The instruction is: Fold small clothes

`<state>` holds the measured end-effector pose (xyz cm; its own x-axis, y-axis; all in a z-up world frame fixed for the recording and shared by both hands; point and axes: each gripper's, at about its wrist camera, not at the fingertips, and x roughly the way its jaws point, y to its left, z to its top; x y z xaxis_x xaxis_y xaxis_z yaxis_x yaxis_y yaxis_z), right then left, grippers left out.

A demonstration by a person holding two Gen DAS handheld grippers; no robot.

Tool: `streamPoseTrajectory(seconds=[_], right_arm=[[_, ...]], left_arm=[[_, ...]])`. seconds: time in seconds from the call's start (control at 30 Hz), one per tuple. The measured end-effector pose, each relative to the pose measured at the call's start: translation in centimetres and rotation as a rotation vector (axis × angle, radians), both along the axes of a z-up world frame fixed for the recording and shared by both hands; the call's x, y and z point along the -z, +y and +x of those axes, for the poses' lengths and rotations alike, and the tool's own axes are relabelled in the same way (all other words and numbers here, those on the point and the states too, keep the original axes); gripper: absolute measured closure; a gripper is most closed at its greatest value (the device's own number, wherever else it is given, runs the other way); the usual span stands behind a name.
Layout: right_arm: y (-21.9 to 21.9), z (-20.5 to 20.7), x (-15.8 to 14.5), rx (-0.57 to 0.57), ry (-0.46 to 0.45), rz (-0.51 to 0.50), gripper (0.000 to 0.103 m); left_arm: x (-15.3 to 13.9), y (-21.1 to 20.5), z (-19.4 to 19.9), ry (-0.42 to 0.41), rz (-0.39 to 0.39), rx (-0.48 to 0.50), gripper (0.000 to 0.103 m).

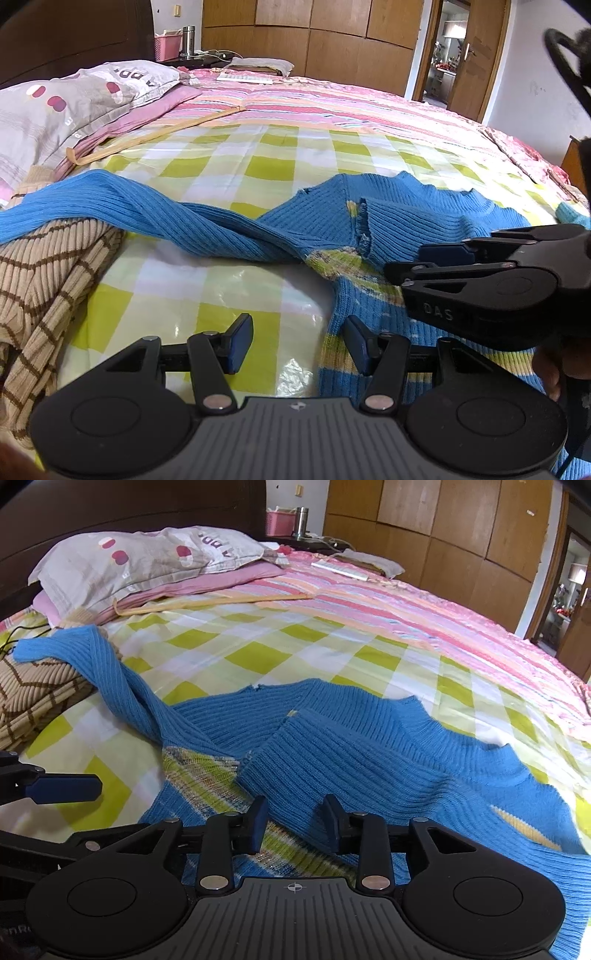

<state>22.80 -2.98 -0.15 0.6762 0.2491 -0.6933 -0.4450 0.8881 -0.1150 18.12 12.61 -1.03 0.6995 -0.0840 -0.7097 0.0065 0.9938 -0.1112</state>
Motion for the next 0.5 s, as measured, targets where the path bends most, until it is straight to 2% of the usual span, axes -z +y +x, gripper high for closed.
streamPoseTrajectory(seconds=[0.5], right_arm=[[0.6,-0.3,-1.5,0.052,-0.073,-0.054,0.07]], left_arm=[[-0.5,1.8,0.5,-0.041,-0.008,-0.071,0.043]])
